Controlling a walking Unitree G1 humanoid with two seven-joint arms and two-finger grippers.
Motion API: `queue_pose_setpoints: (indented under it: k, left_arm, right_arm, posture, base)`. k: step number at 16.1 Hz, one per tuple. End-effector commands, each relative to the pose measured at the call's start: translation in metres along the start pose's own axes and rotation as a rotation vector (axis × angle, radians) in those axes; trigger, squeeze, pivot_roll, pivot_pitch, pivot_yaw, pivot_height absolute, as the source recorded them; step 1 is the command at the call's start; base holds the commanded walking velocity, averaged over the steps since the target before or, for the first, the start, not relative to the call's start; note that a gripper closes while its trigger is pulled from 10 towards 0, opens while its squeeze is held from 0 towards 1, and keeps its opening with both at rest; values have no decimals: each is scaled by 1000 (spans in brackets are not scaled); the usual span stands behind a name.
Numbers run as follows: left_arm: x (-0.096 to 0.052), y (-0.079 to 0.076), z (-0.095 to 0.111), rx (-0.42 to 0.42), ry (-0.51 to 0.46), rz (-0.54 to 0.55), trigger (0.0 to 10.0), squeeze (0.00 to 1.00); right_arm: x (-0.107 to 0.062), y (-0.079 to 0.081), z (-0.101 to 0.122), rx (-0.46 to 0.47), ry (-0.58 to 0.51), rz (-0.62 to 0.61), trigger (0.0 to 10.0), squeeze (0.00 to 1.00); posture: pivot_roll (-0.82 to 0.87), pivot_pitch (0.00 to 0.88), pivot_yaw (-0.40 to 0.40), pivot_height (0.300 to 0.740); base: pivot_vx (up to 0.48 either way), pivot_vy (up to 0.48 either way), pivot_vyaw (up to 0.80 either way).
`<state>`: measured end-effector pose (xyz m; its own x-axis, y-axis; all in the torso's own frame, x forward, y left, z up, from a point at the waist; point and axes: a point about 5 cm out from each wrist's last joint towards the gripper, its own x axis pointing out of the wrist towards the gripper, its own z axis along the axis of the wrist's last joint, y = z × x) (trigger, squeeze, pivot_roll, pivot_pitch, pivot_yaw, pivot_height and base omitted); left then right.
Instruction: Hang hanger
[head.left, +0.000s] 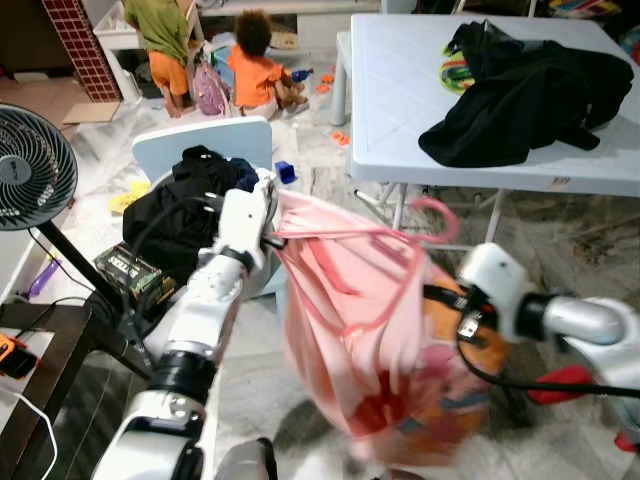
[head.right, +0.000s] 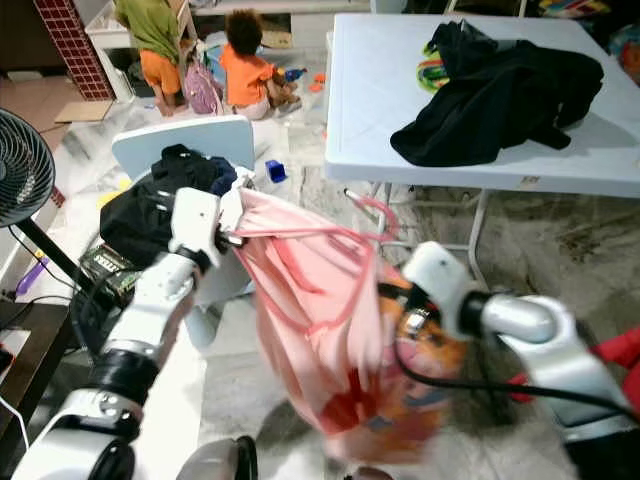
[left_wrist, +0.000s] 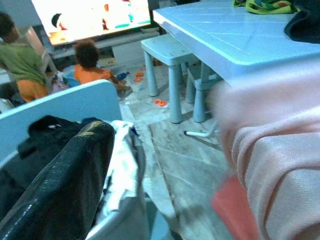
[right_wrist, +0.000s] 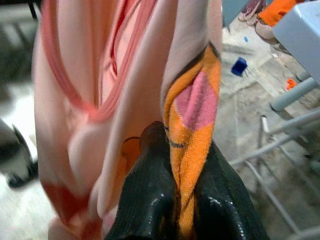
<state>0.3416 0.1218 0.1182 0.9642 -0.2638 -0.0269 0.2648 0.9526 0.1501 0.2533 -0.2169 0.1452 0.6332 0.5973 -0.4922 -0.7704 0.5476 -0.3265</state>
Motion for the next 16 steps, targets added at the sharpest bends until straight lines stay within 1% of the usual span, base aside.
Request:
queue_pose_setpoints:
  k: [1, 2, 3, 4, 5, 6, 8, 9, 10, 11, 13, 14, 15, 16]
  left_arm:
    - [-2, 8, 7, 7, -31, 12, 10000, 0]
    - [-2, 12, 6, 14, -32, 19, 10000, 0]
    - [-3, 18, 8, 19, -35, 30, 10000, 0]
    - [-3, 20, 10, 20, -38, 32, 10000, 0]
    - [-2, 24, 12, 24, -40, 37, 10000, 0]
    - [-2, 25, 12, 22, -40, 38, 10000, 0]
    - [-2, 25, 9, 21, -19, 36, 10000, 0]
    - [-2, 23, 6, 15, -6, 26, 10000, 0]
    - [-2, 21, 4, 10, -1, 18, 10000, 0]
    - [-3, 16, 2, 9, 6, -2, 10000, 0]
    - [-3, 13, 1, 2, 14, -24, 10000, 0]
    - [-3, 11, -1, 3, 21, -30, 10000, 0]
    - [-4, 7, -3, -11, 32, -58, 10000, 0]
    - [-4, 0, -4, -15, 44, -100, 10000, 0]
  right_arm:
    - [-6, -4, -10, -36, 52, 16, 10000, 0]
    - [-10, -3, -14, -54, 77, 63, 10000, 0]
    - [-20, 3, -21, -52, 122, 160, 10000, 0]
    - [-24, 4, -23, -68, 138, 190, 10000, 0]
    - [-33, 4, -24, -78, 146, 242, 10000, 0]
    - [-36, 4, -23, -76, 142, 255, 10000, 0]
    - [-52, -5, -2, -80, -1, 285, 10000, 0]
    - [-61, -10, 16, -68, -105, 302, 10000, 0]
    - [-65, -13, 24, -40, -153, 305, 10000, 0]
    - [-72, -19, 31, -26, -197, 313, 10000, 0]
    - [-82, -26, 42, 10, -270, 332, 10000, 0]
    - [-86, -27, 46, 21, -301, 350, 10000, 0]
    - [-82, -32, 53, 76, -383, 308, 10000, 0]
    - [-78, -32, 57, 93, -420, 303, 10000, 0]
  posture:
    - [-77, 87, 12, 740]
    - [-77, 87, 12, 740]
    - [-77, 87, 12, 740]
    - [-74, 85, 12, 740]
    - [-75, 84, 12, 740]
    - [-75, 84, 12, 740]
    - [-76, 83, 14, 740]
    - [-76, 83, 14, 740]
    - [-76, 83, 14, 740]
    - [-80, 86, 25, 740]
    - [-79, 87, 25, 740]
    - [-79, 87, 25, 740]
    - [-76, 84, 20, 740]
    - [-71, 83, 18, 740]
  base:
    - [0, 0, 0]
    - [0, 0, 0]
    - [0, 0, 0]
    - [0, 0, 0]
    - [0, 0, 0]
    - [0, 0, 0]
    - [0, 0, 0]
    - [0, 0, 0]
    - [0, 0, 0]
    - [0, 0, 0]
    - [0, 0, 0]
    - [0, 0, 0]
    - [0, 0, 0]
    - [0, 0, 0]
